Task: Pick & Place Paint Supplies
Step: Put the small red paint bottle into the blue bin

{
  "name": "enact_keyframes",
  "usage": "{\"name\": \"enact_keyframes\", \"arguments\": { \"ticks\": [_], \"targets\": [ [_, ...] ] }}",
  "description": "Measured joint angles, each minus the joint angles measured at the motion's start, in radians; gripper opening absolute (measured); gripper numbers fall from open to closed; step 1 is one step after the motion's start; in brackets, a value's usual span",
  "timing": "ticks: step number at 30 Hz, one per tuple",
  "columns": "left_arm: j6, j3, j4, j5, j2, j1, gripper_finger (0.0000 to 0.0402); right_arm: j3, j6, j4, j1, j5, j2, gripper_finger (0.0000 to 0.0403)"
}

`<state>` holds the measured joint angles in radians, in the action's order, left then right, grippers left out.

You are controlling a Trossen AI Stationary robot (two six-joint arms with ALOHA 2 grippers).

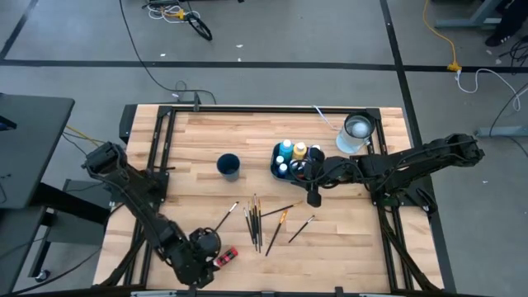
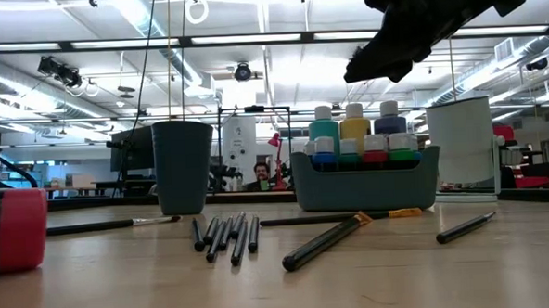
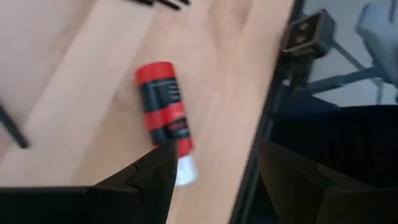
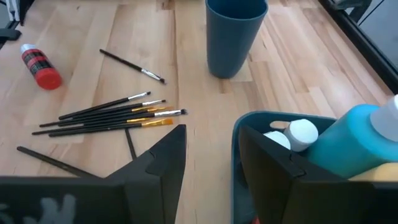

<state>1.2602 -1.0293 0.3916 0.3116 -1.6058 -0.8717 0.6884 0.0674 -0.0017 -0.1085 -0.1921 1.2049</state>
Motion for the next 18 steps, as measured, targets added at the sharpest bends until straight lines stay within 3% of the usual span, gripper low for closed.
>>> {"name": "enact_keyframes", "arguments": {
  "ticks": [4,11,18],
  "targets": [
    [-0.02,0.0,-0.011,0.015,-0.042,0.005,0.0218,0.0,0.001,0.0,0.0,0.0,0.0,0.0153],
    [0.019,0.001,-0.066,-0.129,-0.178,0.003,0.0204,0.0,0.001,-0.002,0.0,0.0,0.0,0.0153],
    [0.031,-0.001,-0.064,-0.084,-0.223,0.009,0.0197,0.0,0.002,0.0,0.0,0.0,0.0,0.0153]
  ]
}}
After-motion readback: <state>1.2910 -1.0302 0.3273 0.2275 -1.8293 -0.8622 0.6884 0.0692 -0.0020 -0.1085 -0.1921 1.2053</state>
